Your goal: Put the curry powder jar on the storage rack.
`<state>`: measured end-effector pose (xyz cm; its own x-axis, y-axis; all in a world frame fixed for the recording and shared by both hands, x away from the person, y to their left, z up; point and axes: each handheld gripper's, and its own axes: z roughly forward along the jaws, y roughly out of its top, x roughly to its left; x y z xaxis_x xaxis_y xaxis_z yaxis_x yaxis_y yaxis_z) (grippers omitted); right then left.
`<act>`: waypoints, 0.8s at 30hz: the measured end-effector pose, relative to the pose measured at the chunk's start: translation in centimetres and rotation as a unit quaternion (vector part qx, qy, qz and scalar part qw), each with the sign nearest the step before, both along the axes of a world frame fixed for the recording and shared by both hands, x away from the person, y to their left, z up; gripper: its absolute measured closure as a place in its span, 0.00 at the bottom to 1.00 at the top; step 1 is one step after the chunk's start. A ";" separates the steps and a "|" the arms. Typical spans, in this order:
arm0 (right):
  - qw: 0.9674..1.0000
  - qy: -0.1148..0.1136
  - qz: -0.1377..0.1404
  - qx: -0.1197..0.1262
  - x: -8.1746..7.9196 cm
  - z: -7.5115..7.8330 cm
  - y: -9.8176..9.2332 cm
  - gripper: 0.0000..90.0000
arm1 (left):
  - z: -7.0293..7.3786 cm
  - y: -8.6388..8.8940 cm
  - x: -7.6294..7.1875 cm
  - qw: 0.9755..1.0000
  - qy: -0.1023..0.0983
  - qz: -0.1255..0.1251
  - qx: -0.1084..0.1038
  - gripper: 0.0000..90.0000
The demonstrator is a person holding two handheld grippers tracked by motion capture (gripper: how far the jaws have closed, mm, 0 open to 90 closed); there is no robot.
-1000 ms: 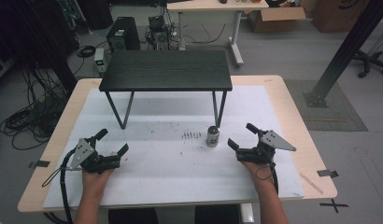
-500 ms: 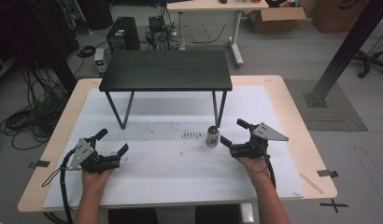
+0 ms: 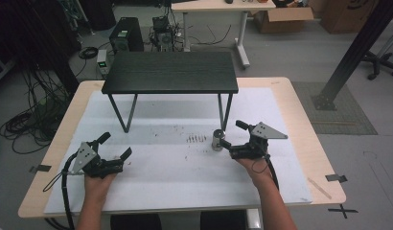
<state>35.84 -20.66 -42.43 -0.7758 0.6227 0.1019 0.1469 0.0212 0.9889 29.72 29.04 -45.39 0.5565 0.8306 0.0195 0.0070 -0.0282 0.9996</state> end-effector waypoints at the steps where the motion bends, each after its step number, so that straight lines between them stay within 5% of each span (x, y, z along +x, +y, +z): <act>1: 1.000 0.005 0.003 -0.004 0.2 -0.1 0.2 0.00 | 0.0 0.0 0.0 1.000 0.000 0.000 0.000 0.00; 24: 0.996 0.063 0.023 -0.066 1.7 -1.6 2.7 0.00 | 0.0 0.0 0.0 1.000 0.000 0.000 -0.001 0.00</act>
